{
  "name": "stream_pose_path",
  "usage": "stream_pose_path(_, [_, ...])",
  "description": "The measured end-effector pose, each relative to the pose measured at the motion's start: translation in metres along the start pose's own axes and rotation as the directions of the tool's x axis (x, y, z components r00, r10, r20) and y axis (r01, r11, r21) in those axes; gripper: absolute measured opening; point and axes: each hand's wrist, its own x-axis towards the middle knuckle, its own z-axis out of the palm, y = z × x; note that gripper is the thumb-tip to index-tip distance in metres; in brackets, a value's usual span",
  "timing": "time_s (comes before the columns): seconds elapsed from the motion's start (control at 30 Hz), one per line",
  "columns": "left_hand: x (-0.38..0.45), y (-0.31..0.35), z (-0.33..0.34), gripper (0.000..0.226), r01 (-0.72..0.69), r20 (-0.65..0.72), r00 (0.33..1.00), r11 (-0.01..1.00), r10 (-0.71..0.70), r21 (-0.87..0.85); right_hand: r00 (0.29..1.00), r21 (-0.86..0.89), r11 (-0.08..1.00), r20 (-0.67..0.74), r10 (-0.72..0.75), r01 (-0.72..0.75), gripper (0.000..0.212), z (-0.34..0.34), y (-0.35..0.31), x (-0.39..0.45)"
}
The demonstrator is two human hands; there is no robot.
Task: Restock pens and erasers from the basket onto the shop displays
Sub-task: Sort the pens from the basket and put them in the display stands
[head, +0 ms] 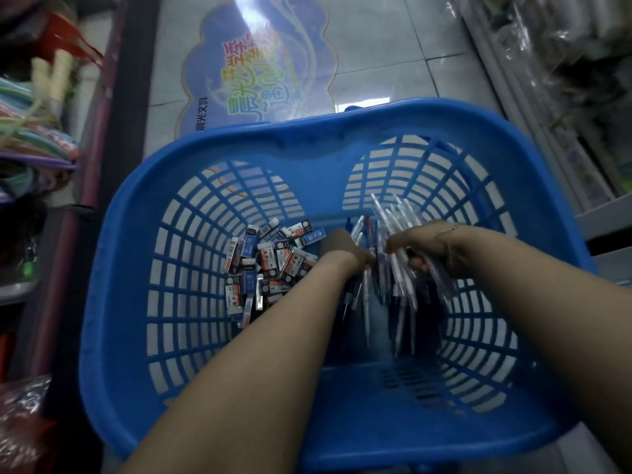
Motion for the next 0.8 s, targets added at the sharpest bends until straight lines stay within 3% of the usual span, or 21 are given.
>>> stream_pose_path(0.13, [-0.007,0.001,0.012,0.040,0.007,-0.065,0.998,0.999,-0.005,0.032,0.999,-0.076,0.997,0.021,0.025,-0.024,0.023,-0.011,-0.005,-0.017])
stream_pose_path(0.3, [-0.013,0.006,0.025,0.024,-0.026,-0.076,0.996,0.990,0.037,0.141,0.998,-0.182,0.983,-0.049,-0.039,0.029,0.020,-0.012,-0.010,-0.033])
stream_pose_path(0.4, [-0.013,0.008,0.027,0.018,-0.037,-0.085,0.995,0.990,0.048,0.133,0.991,-0.153,0.985,-0.099,-0.091,0.075,0.021,-0.011,-0.007,-0.036])
stream_pose_path(0.63, [-0.020,-0.008,0.010,0.007,-0.076,-0.135,0.989,0.988,0.057,-0.137,0.984,-0.051,0.990,-0.122,-0.133,0.128,0.015,-0.015,-0.004,-0.039])
stream_pose_path(0.8, [-0.035,-0.014,-0.003,0.012,-0.164,-0.120,0.985,0.873,0.122,-0.460,0.980,-0.041,0.986,-0.108,-0.167,0.163,0.010,-0.014,-0.006,-0.041])
